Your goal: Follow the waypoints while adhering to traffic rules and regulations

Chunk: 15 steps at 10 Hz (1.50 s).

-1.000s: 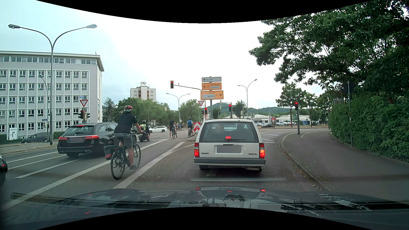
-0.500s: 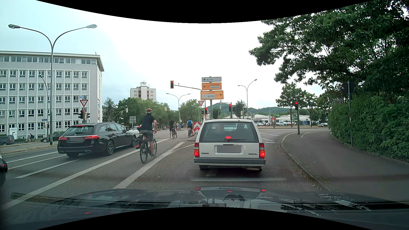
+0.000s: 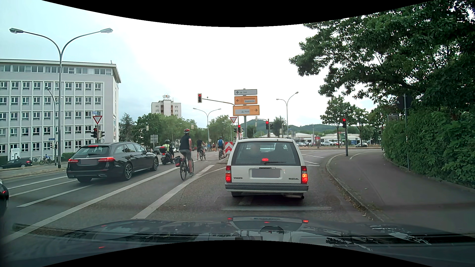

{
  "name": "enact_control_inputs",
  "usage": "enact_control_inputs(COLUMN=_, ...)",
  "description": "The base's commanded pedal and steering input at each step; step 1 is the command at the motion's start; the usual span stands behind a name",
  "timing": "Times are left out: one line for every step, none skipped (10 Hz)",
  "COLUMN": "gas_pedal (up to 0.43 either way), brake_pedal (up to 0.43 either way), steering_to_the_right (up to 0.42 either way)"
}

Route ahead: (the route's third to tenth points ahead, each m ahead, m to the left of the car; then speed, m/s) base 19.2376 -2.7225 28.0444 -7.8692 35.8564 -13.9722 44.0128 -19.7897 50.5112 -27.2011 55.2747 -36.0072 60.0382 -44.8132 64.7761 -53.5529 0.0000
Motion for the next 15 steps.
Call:
enact_control_inputs(gas_pedal=0.000, brake_pedal=0.226, steering_to_the_right=0.062)
enact_control_inputs(gas_pedal=0.000, brake_pedal=0.226, steering_to_the_right=0.062)
enact_control_inputs(gas_pedal=0.000, brake_pedal=0.226, steering_to_the_right=0.062)
enact_control_inputs(gas_pedal=0.000, brake_pedal=0.226, steering_to_the_right=0.062)
enact_control_inputs(gas_pedal=0.000, brake_pedal=0.226, steering_to_the_right=0.062)
enact_control_inputs(gas_pedal=0.000, brake_pedal=0.226, steering_to_the_right=0.062)
enact_control_inputs(gas_pedal=0.000, brake_pedal=0.226, steering_to_the_right=0.062)
enact_control_inputs(gas_pedal=0.000, brake_pedal=0.226, steering_to_the_right=0.062)
enact_control_inputs(gas_pedal=0.000, brake_pedal=0.226, steering_to_the_right=0.062)
enact_control_inputs(gas_pedal=0.000, brake_pedal=0.226, steering_to_the_right=0.062)
enact_control_inputs(gas_pedal=0.000, brake_pedal=0.226, steering_to_the_right=0.062)
enact_control_inputs(gas_pedal=0.000, brake_pedal=0.226, steering_to_the_right=0.062)
enact_control_inputs(gas_pedal=0.000, brake_pedal=0.226, steering_to_the_right=0.062)
enact_control_inputs(gas_pedal=0.000, brake_pedal=0.226, steering_to_the_right=0.062)
enact_control_inputs(gas_pedal=0.000, brake_pedal=0.226, steering_to_the_right=0.062)
